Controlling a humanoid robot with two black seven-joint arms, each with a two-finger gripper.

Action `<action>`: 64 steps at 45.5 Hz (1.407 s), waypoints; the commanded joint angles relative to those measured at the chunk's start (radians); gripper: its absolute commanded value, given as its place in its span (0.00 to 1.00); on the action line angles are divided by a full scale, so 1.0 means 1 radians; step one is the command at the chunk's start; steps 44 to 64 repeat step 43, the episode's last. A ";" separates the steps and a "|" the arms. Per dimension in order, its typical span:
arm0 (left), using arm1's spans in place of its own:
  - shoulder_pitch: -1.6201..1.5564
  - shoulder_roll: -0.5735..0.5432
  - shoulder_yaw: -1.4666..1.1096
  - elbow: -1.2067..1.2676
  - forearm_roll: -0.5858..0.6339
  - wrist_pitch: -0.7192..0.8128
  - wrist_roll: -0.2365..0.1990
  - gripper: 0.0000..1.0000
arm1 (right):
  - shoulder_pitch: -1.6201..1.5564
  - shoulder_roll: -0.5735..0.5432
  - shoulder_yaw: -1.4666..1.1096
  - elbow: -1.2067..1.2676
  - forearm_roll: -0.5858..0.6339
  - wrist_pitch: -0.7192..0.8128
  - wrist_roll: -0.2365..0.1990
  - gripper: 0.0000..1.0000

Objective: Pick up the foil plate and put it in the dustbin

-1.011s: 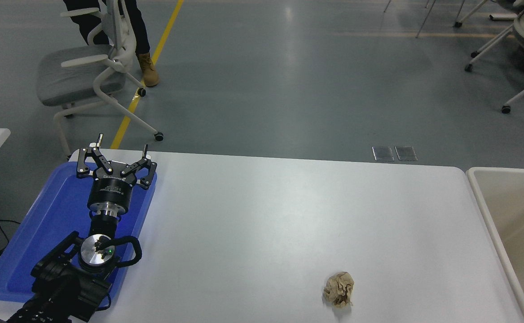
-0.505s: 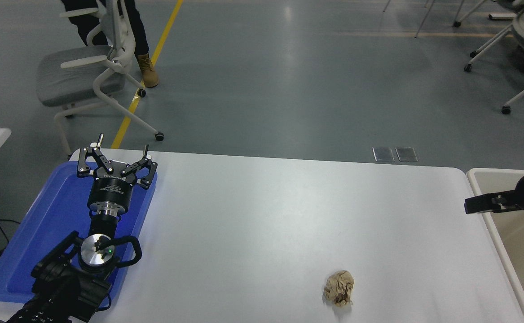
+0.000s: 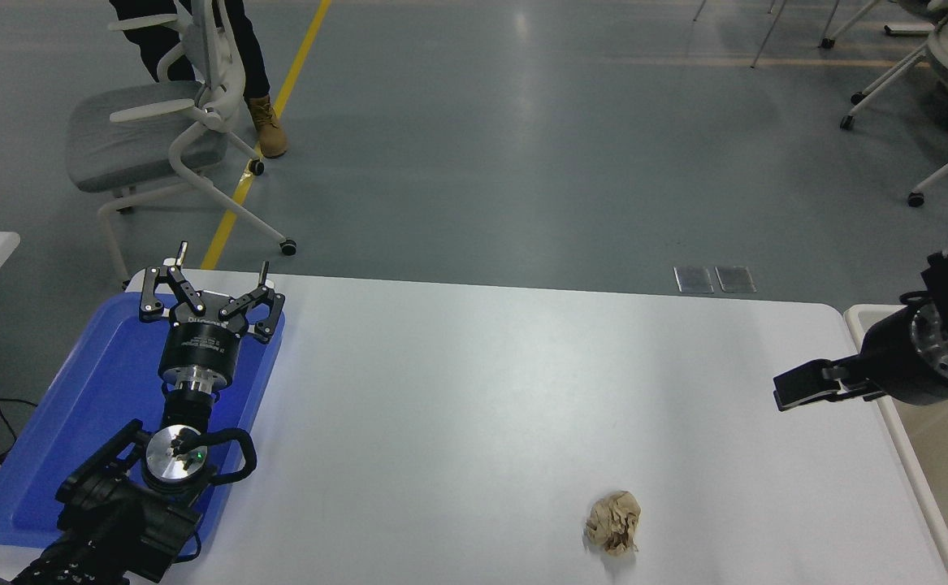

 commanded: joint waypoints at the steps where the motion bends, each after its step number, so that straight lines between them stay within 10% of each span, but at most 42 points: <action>1: 0.000 0.000 0.000 0.000 0.000 0.000 0.000 1.00 | 0.048 0.048 0.068 0.046 0.136 0.084 0.003 1.00; 64: 0.000 0.000 0.000 0.000 0.000 0.000 0.000 1.00 | 0.038 0.051 0.167 0.046 0.256 0.145 0.004 1.00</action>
